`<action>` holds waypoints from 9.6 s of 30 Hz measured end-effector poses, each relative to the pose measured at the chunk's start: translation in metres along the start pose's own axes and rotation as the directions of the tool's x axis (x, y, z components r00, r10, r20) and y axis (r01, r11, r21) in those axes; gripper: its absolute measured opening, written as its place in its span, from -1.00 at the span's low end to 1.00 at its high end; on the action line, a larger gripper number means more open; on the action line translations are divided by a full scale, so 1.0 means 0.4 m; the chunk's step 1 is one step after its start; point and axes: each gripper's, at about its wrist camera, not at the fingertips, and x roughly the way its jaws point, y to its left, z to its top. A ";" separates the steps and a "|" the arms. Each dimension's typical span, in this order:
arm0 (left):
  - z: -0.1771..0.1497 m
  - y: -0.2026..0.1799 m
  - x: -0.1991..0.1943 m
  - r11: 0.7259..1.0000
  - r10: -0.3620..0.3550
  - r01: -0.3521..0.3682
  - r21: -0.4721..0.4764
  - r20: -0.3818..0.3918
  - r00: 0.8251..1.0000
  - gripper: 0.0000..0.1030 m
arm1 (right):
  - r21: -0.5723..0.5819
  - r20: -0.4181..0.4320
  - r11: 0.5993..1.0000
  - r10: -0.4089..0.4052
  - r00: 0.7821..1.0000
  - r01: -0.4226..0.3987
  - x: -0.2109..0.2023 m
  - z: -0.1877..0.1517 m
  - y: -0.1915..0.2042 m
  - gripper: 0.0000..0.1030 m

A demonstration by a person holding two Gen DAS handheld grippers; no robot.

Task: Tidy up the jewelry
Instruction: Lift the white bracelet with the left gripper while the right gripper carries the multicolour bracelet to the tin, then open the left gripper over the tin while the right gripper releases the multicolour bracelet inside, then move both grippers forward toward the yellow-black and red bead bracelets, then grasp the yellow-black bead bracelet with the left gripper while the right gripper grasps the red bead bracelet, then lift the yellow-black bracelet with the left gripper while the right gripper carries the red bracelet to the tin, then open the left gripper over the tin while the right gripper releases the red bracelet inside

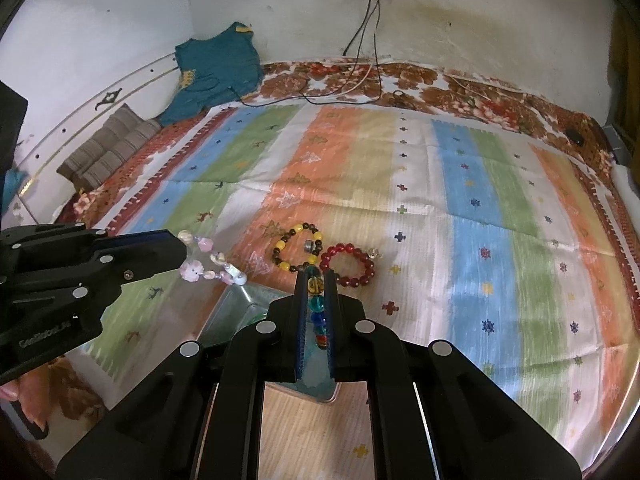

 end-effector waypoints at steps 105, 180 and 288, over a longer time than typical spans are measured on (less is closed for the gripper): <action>0.056 0.212 0.476 0.975 0.173 -0.210 -0.068 -0.356 0.918 0.45 | 0.062 -0.407 0.986 -0.115 0.906 0.153 0.445 0.016 -0.165 0.41; 0.178 0.154 0.314 0.986 0.149 -0.159 -0.058 -0.146 0.978 -0.82 | 0.065 -0.172 0.990 -0.116 0.978 0.129 0.300 0.128 -0.168 -0.73; 0.001 0.013 0.000 0.992 0.126 -0.126 -0.028 -0.012 0.992 -0.53 | 0.060 -0.106 0.996 -0.065 0.992 0.072 0.054 -0.008 -0.086 -0.29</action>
